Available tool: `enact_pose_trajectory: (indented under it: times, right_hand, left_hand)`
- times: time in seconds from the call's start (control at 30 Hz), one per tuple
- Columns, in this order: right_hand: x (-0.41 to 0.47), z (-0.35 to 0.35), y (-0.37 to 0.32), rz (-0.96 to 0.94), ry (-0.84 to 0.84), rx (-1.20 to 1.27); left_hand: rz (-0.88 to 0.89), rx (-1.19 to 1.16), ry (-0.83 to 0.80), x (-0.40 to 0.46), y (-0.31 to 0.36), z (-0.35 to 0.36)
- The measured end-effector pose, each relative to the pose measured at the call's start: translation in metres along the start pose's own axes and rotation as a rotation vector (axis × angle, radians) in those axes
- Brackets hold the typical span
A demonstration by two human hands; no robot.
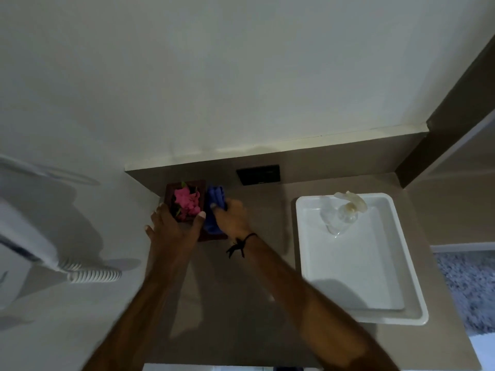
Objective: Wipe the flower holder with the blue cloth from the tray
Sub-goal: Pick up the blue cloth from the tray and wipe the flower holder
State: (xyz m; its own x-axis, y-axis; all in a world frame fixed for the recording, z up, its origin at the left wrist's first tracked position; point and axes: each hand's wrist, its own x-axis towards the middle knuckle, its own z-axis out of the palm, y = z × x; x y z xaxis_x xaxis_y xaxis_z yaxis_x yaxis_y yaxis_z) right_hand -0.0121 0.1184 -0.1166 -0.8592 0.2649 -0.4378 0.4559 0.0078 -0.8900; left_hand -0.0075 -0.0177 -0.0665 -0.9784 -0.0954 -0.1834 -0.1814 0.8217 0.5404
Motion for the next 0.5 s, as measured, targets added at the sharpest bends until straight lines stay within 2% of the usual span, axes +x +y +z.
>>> enact_pose_trajectory:
  times: [0.1,0.17,0.27,0.33,0.4,0.5]
  right_hand:
    - [-0.011,-0.003,-0.005,-0.154,0.066,0.036]
    - [-0.015,0.003,0.009,-0.177,0.033,-0.044]
    - [-0.010,0.011,0.038,-0.090,-0.053,-0.349]
    - [-0.005,0.011,0.045,-0.053,-0.043,-0.500]
    - [0.002,0.011,0.044,-0.057,-0.029,-0.558]
    - [0.007,0.012,0.029,0.008,-0.017,-0.485]
  left_hand:
    - [-0.006,0.018,0.009,-0.001,0.002,0.001]
    - [-0.022,0.020,0.009,-0.001,0.003,0.002]
    - [-0.036,0.020,0.001,0.000,0.002,0.003]
    - [-0.041,0.015,-0.002,0.000,0.001,0.004]
    - [-0.051,-0.003,0.007,0.001,0.001,0.005]
    - [-0.024,-0.033,0.023,0.000,-0.001,0.006]
